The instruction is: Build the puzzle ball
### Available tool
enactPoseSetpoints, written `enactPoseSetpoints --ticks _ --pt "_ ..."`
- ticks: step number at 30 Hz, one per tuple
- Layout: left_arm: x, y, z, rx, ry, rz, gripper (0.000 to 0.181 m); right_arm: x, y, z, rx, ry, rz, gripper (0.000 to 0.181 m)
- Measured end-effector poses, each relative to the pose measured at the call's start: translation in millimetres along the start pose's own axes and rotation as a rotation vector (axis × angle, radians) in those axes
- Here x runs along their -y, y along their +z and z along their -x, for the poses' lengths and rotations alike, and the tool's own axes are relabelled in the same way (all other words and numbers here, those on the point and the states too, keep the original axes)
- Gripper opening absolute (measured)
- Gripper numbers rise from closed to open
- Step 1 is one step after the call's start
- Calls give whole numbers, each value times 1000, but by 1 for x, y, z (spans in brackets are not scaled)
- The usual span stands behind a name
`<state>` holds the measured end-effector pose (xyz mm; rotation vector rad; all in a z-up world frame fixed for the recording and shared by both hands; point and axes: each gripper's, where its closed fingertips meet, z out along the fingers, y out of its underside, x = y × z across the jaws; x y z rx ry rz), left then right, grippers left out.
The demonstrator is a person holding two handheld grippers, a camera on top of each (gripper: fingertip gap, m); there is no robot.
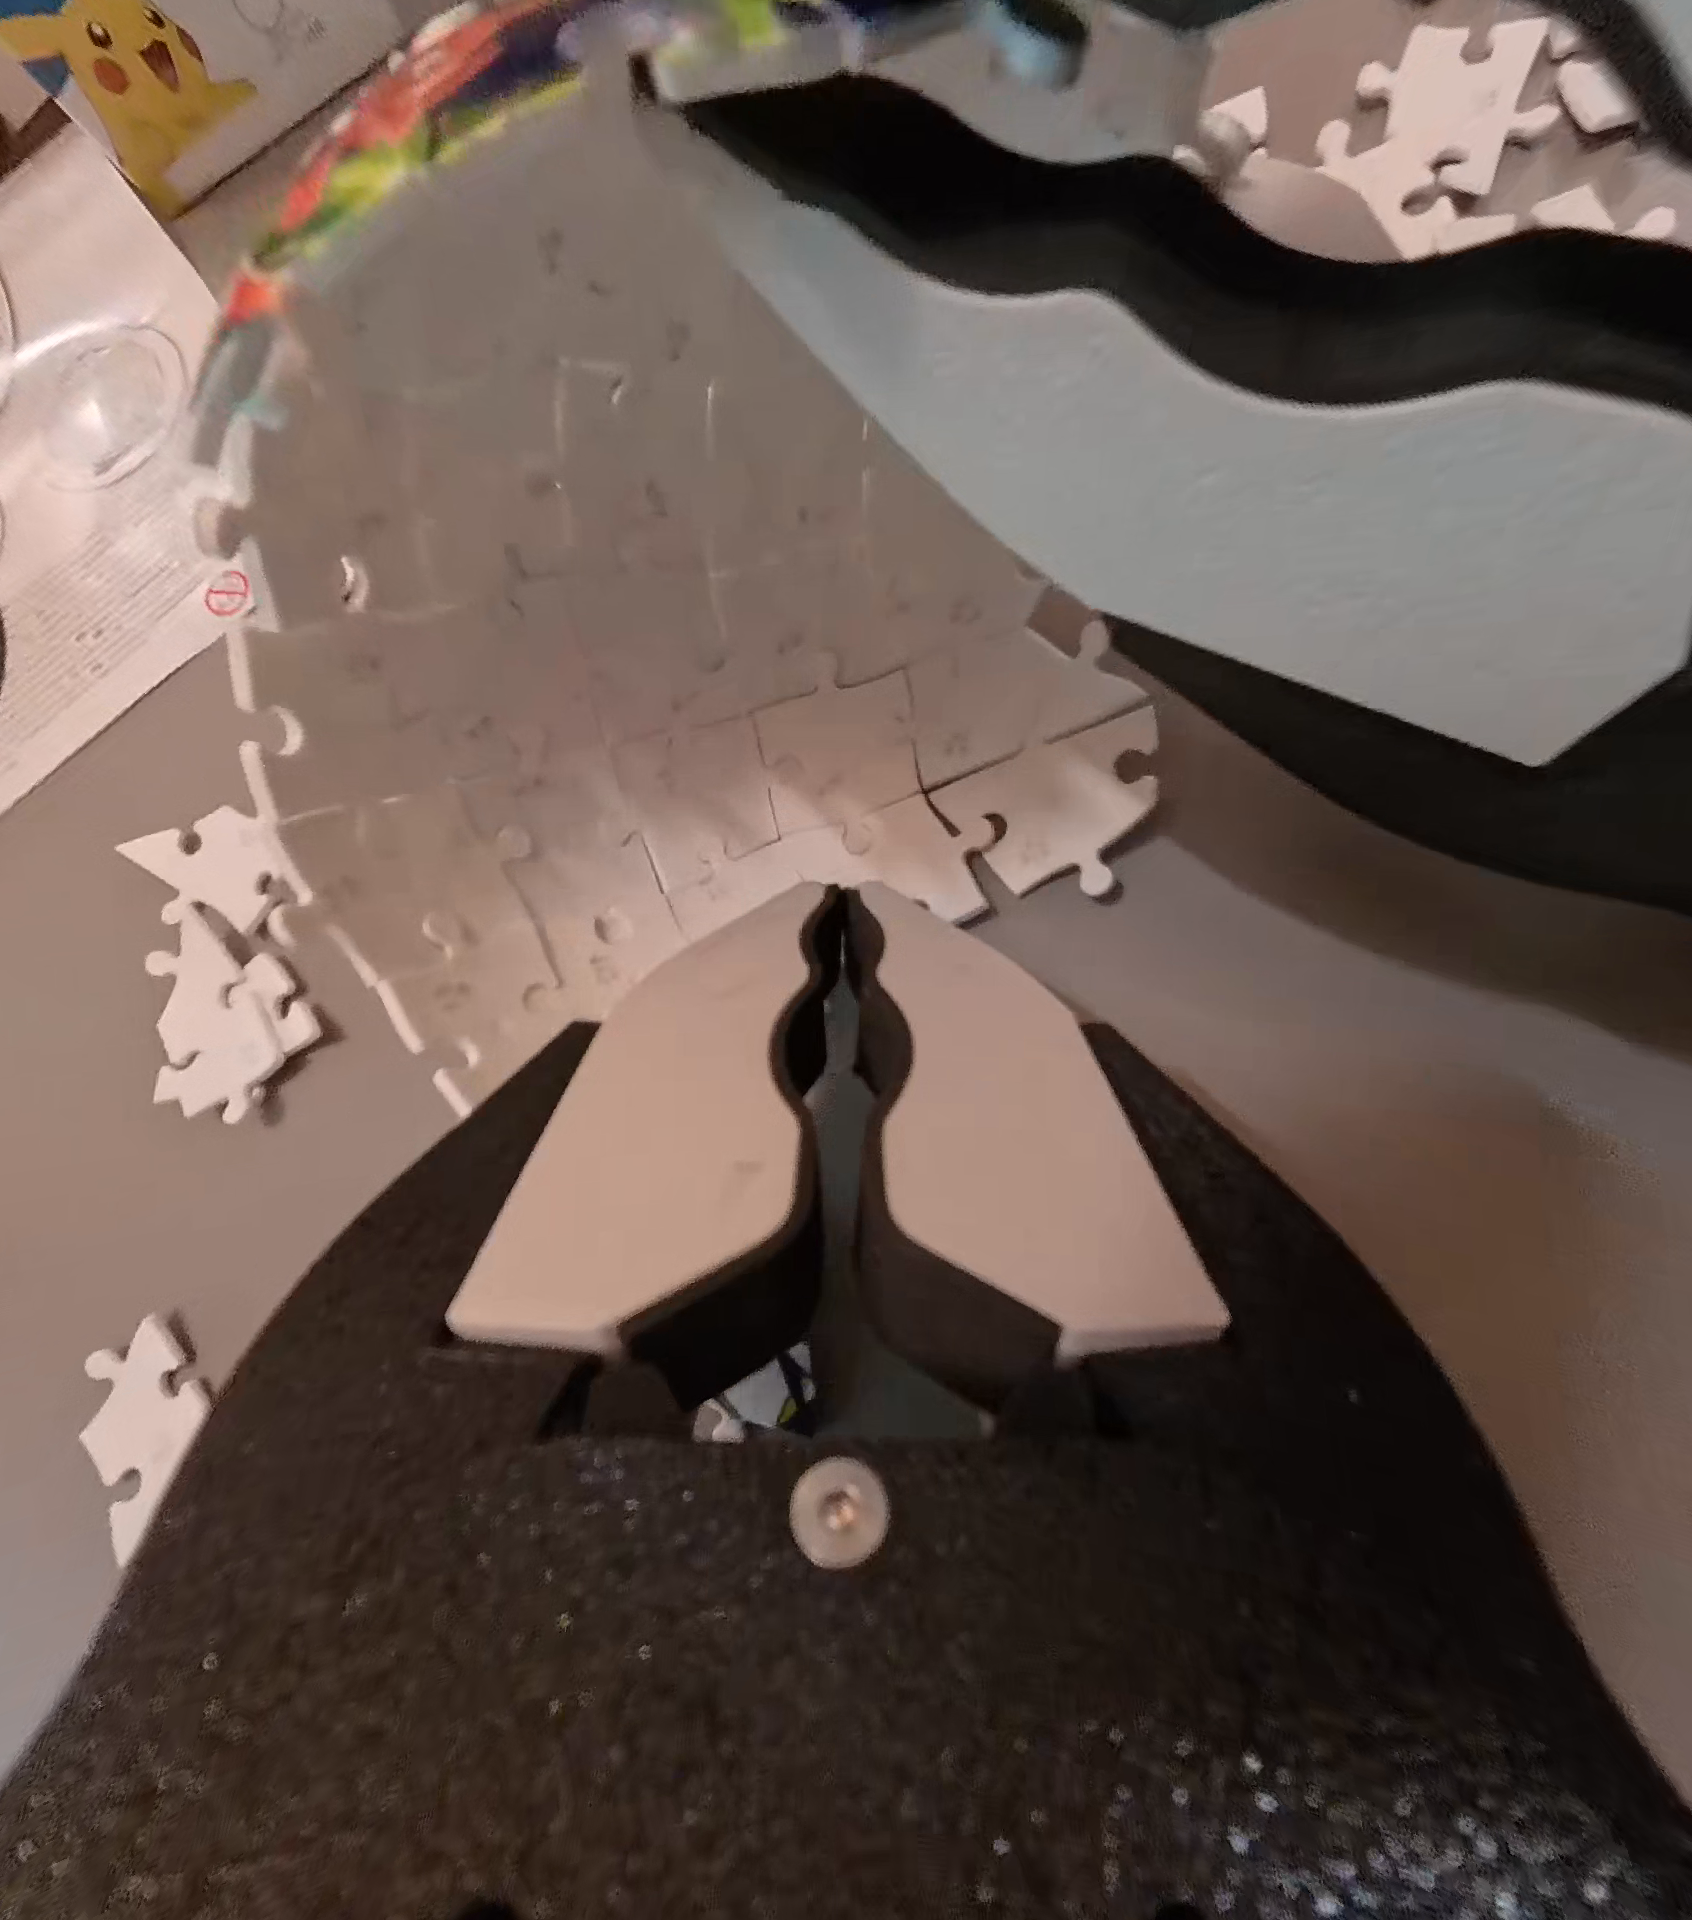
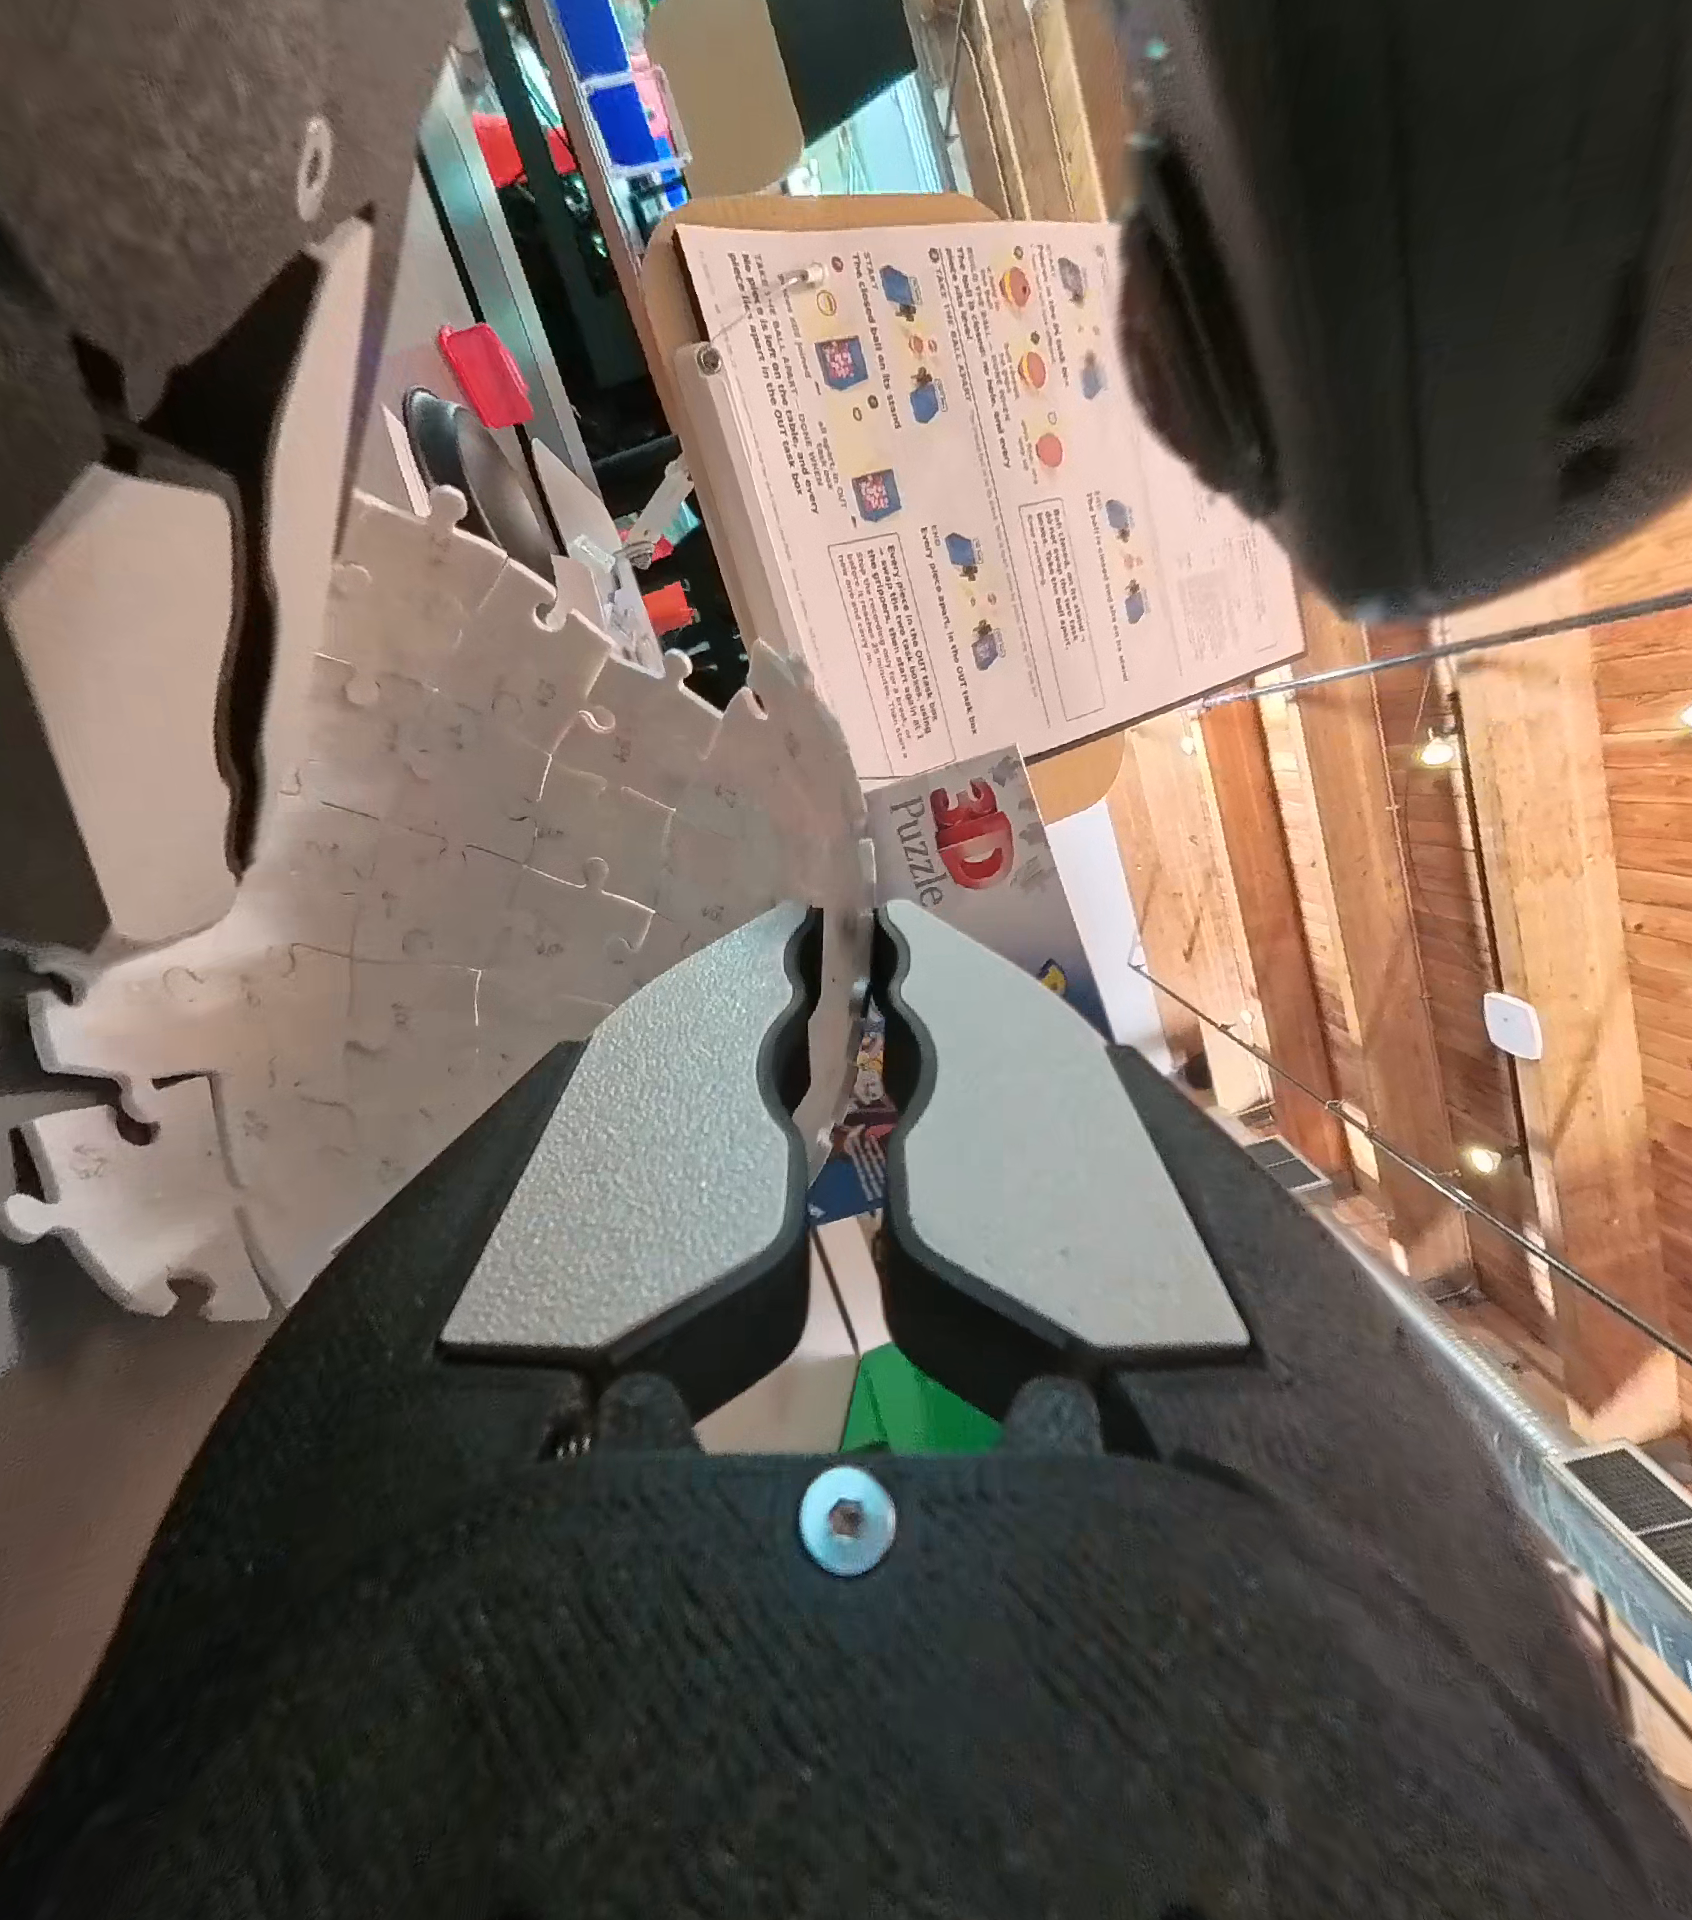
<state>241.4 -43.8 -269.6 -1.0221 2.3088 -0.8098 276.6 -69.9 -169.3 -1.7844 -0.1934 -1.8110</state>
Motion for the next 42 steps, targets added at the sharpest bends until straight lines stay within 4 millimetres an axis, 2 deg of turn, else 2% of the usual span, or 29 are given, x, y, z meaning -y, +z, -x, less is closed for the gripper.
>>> enactPoseSetpoints --ticks 12,21,23,25,27,30,32,35,40,42 --pt "3 5 -7 -46 -22 -1 0 -7 2 0 9 56 9 9" --pt "5 8 -9 -41 0 12 0 0 1 1 8 -21 -8 11" --pt "8 4 -9 -34 10 -3 0 -2 1 1 10 -9 -4 11" --pt "21 -9 -7 -12 35 -104 0 -4 1 1 10 3 -3 11" --pt "35 -29 6 42 78 -205 0 -4 1 1 10 6 -3 11" --pt "53 -55 31 133 177 -319 17 -3 2 0 9 3 -4 11" --pt "61 -64 44 192 260 -378 31 -2 2 1 8 -1 -4 10" --pt "63 -60 52 282 428 -407 36 -1 2 0 7 2 -7 10" --pt "73 -46 45 473 820 -476 31 -1 2 0 10 -1 -11 10" --pt "79 -42 44 465 837 -516 29 -3 2 1 11 0 1 11"
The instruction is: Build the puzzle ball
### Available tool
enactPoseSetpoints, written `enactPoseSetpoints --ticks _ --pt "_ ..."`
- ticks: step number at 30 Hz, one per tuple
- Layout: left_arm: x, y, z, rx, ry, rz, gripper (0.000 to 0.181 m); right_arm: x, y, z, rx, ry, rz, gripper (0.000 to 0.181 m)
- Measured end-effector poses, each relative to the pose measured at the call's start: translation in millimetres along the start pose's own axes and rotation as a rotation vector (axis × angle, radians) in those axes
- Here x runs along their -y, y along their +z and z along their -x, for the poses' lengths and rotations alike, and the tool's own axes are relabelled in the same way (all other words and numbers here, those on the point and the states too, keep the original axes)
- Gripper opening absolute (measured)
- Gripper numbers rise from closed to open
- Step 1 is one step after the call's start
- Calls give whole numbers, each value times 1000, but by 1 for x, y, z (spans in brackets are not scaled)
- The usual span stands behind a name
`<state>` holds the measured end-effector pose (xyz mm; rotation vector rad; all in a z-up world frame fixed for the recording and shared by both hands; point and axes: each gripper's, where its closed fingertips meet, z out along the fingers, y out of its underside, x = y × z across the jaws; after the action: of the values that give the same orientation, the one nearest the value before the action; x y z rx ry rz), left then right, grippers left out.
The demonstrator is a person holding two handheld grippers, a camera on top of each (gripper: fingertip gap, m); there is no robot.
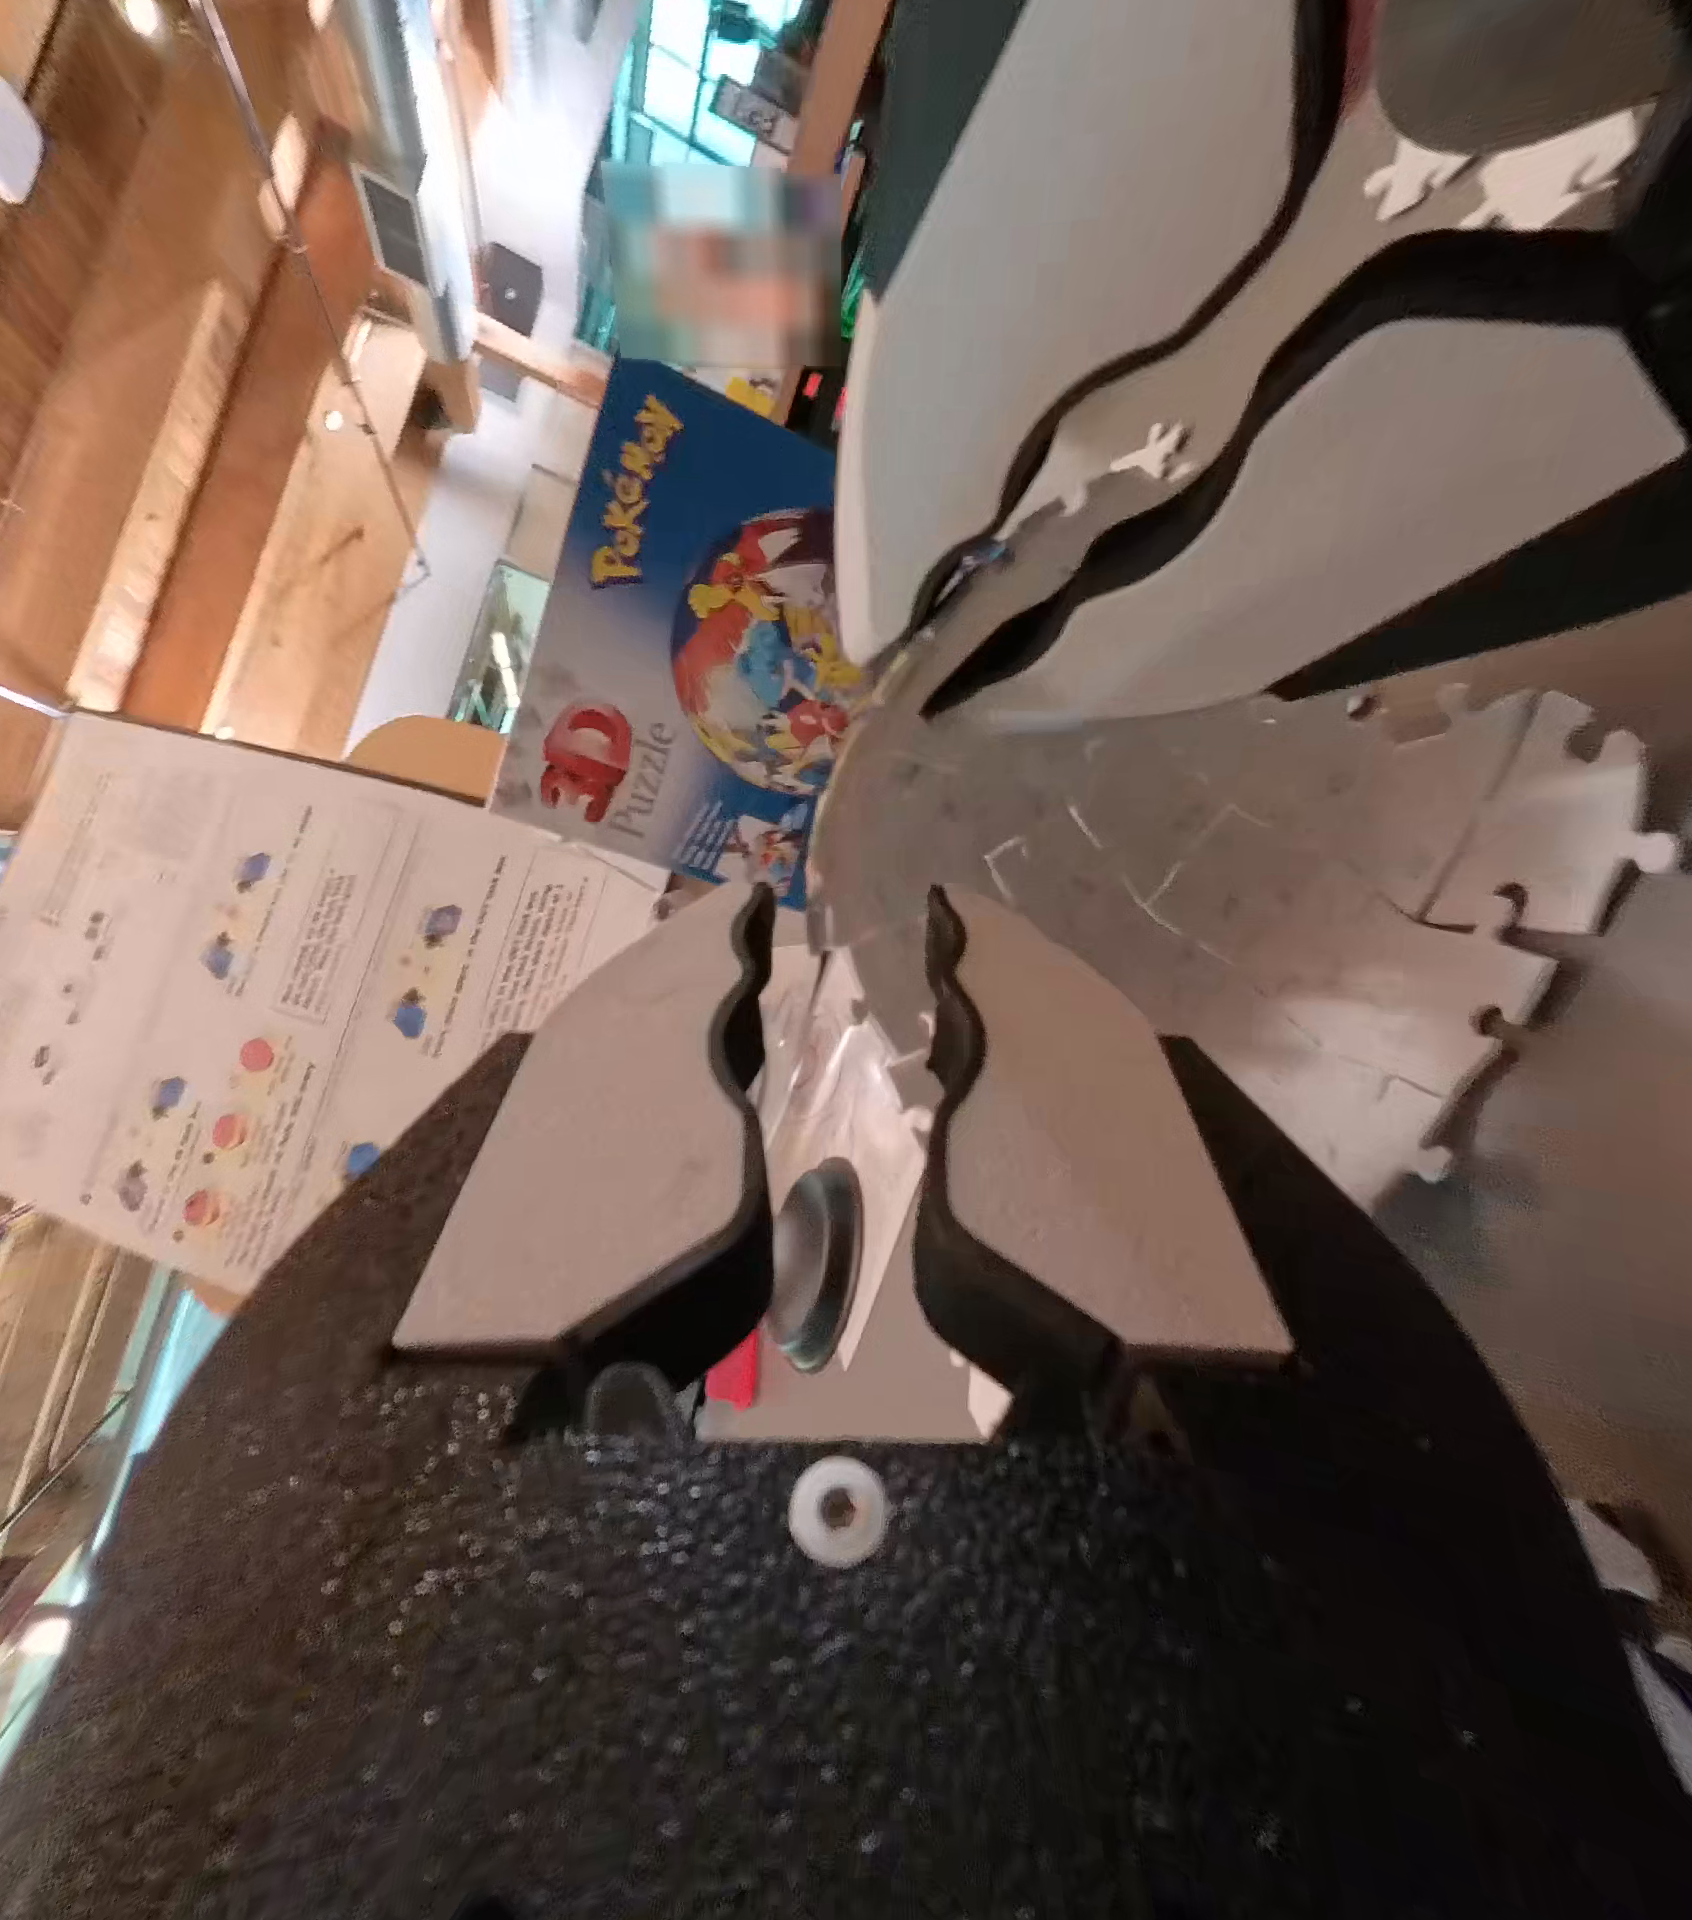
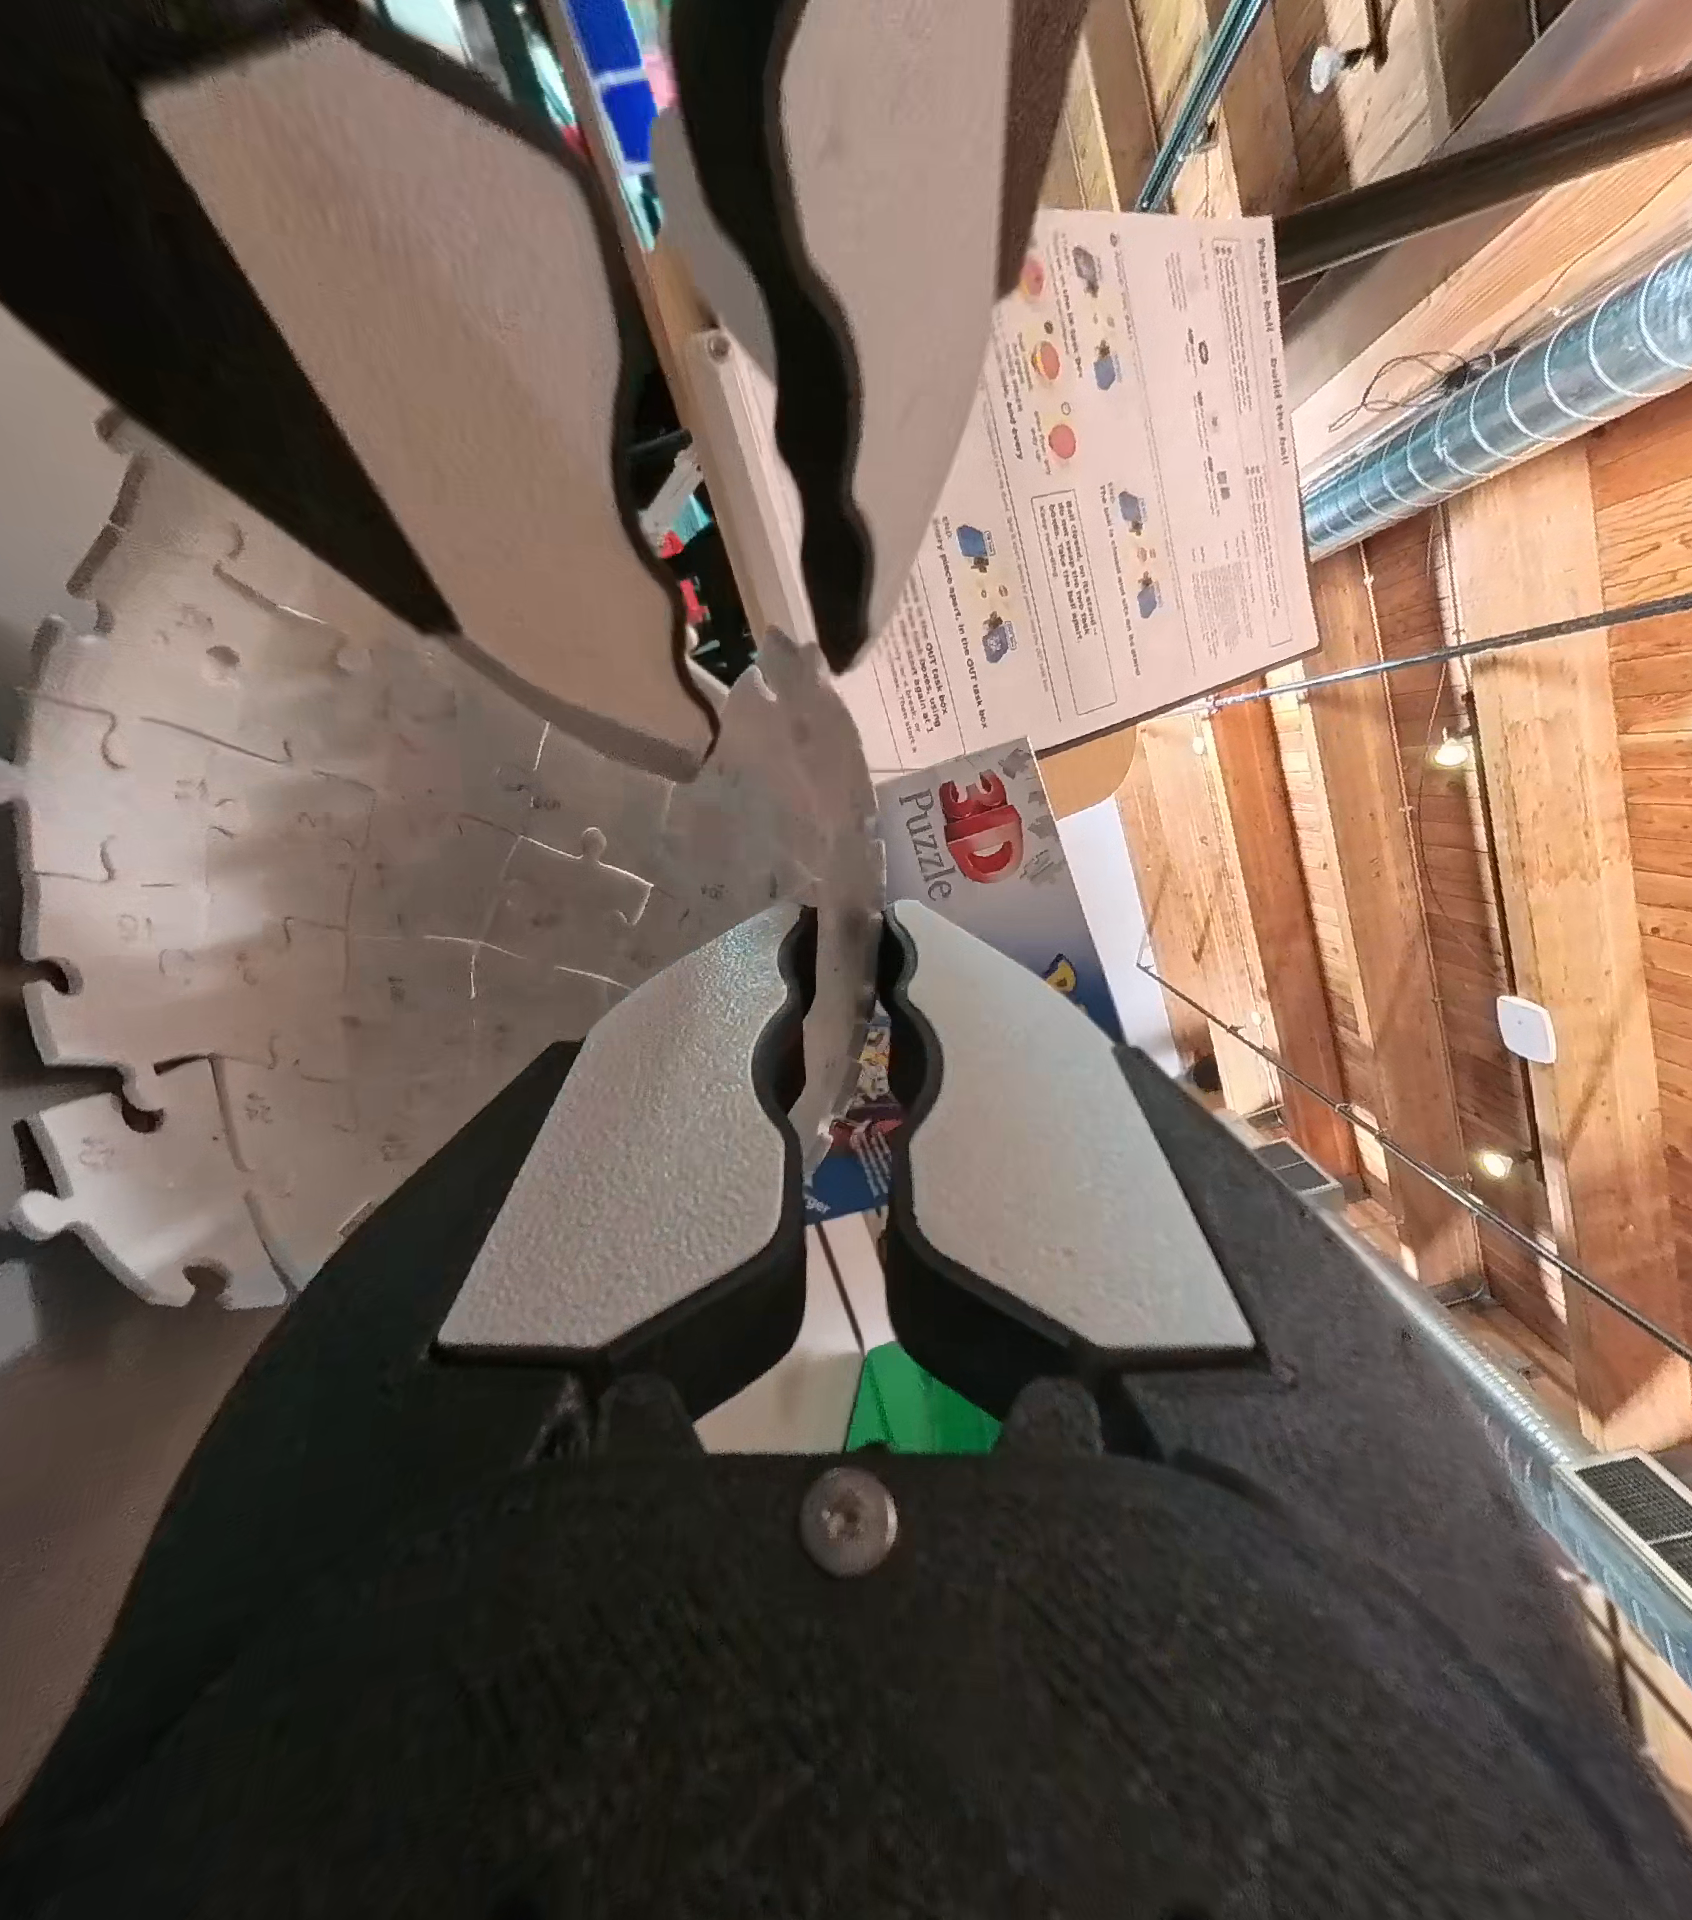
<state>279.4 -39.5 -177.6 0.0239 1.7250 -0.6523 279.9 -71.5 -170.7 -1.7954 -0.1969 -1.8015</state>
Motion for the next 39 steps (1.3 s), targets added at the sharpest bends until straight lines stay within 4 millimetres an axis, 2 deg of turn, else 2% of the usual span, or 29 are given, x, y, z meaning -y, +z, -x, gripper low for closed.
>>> enactPoseSetpoints --ticks 2,6,10,14,16,18,20,24,27,33,39 --pt "-3 7 -6 -47 20 -6 27 1 0 -1 0 13 -5 10" --pt "-1 8 5 -18 16 -56 3 -1 0 1 10 7 -1 15" --pt "0 7 6 -19 -37 -57 3 -2 -6 7 66 -17 -40 32" --pt "-5 8 8 10 -36 -16 3 -12 -31 4 127 -56 -70 36" --pt "-6 7 8 18 -44 -3 3 -29 -46 7 170 0 -20 27" --pt "-6 5 8 33 -25 8 3 -45 -60 27 310 69 46 12" --pt "-6 5 8 42 -26 20 3 -41 -68 43 386 87 21 11" --pt "-6 5 8 45 -25 16 3 -37 -63 60 457 -8 17 28" --pt "-10 7 8 41 -33 28 4 -26 -59 68 479 -97 -47 37" --pt "-11 10 8 3 -98 3 3 -21 -45 73 437 -303 -110 36" --pt "-17 20 7 -123 -222 16 2 -11 -43 79 524 -282 -170 36"
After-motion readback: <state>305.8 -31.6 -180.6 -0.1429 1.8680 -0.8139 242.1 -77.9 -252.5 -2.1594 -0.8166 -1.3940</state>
